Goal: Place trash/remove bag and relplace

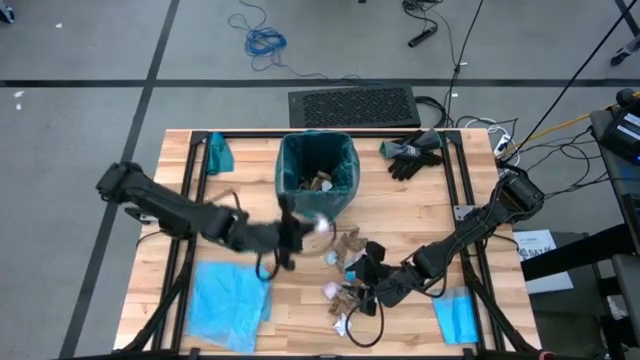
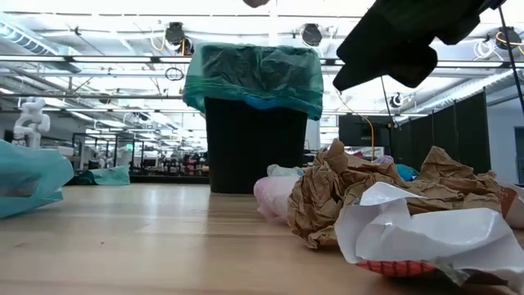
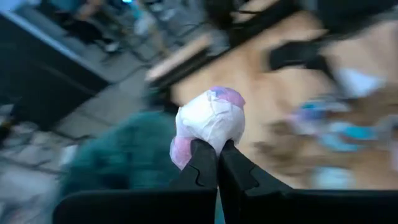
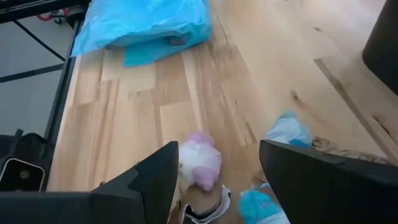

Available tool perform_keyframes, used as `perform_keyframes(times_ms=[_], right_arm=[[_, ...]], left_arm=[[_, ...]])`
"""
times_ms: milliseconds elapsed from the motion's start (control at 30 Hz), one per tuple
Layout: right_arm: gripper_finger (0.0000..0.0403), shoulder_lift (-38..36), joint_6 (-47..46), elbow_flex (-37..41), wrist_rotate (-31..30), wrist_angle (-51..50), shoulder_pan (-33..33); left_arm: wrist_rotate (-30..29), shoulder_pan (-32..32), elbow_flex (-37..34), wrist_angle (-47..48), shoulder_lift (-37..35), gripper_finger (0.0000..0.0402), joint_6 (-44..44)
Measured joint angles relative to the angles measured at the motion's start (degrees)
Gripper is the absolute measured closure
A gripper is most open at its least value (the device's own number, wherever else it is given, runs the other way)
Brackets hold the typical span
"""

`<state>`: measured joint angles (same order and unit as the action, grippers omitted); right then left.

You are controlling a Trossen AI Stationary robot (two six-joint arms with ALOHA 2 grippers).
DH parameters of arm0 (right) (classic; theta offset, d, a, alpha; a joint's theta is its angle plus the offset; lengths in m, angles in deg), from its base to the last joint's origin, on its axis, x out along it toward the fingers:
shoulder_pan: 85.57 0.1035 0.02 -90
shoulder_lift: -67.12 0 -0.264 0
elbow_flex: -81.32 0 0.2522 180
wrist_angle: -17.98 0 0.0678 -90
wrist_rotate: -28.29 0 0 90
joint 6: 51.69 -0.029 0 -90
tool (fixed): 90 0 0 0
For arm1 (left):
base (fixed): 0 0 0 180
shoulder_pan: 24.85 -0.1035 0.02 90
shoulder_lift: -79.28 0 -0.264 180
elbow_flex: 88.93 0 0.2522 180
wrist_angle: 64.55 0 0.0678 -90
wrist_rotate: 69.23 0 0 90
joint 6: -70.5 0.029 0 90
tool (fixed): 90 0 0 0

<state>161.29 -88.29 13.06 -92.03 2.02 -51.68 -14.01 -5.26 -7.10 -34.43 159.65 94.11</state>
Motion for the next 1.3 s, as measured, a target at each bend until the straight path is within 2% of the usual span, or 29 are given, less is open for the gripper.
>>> perform_keyframes(times_ms=[133, 267, 367, 467, 533, 600, 700, 833, 967, 1133, 1300], right_arm=[[0.0186, 0.0, -0.3, 0.0, -0.1, -0.2, 0.0], [0.0186, 0.0, -2.5, 0.0, -0.1, -3.9, 0.0], [0.0186, 0.0, -7.0, 0.0, -1.2, -9.7, 0.0], [0.0186, 0.0, -11.6, 0.0, -4.0, -16.2, 0.0], [0.0186, 0.0, -13.5, 0.0, -4.6, -18.6, 0.0], [0.0186, 0.0, -14.0, 0.0, -4.7, -19.6, -0.1], [0.0186, 0.0, -13.9, 0.0, -5.5, -19.5, 0.2], [0.0186, 0.0, -14.5, 0.0, -6.2, -20.8, 0.3], [0.0186, 0.0, -17.4, 0.0, -7.3, -24.4, 0.7], [0.0186, 0.0, -21.5, 3.3, -7.4, -24.9, 0.7], [0.0186, 0.0, -23.0, 10.4, -7.3, -13.4, 0.3]], left_arm=[[0.5, -8.1, 1.6, 2.0, -3.6, 0.0401, 4.0], [4.5, -18.8, 1.7, 3.6, -4.5, 0.0400, 3.8], [12.0, -25.2, 1.7, 4.5, -4.0, 0.0385, 2.8], [22.4, -29.0, 1.7, 6.1, -3.6, 0.0350, 2.2], [25.8, -30.3, 1.7, 6.7, -3.1, 0.0321, 2.2], [26.1, -30.7, 1.7, 7.1, -3.0, 0.0292, 1.9], [23.3, -30.8, 1.7, 6.6, -3.2, 0.0253, 1.2], [21.2, -30.8, 1.7, 6.6, -3.9, 0.0218, 1.1], [20.9, -29.6, 1.7, 7.2, -5.8, 0.0207, -1.2], [21.0, -24.0, 1.6, 10.0, -10.5, 0.0206, -4.2], [21.1, -15.2, 1.6, 12.2, -14.4, 0.0205, -6.8]])
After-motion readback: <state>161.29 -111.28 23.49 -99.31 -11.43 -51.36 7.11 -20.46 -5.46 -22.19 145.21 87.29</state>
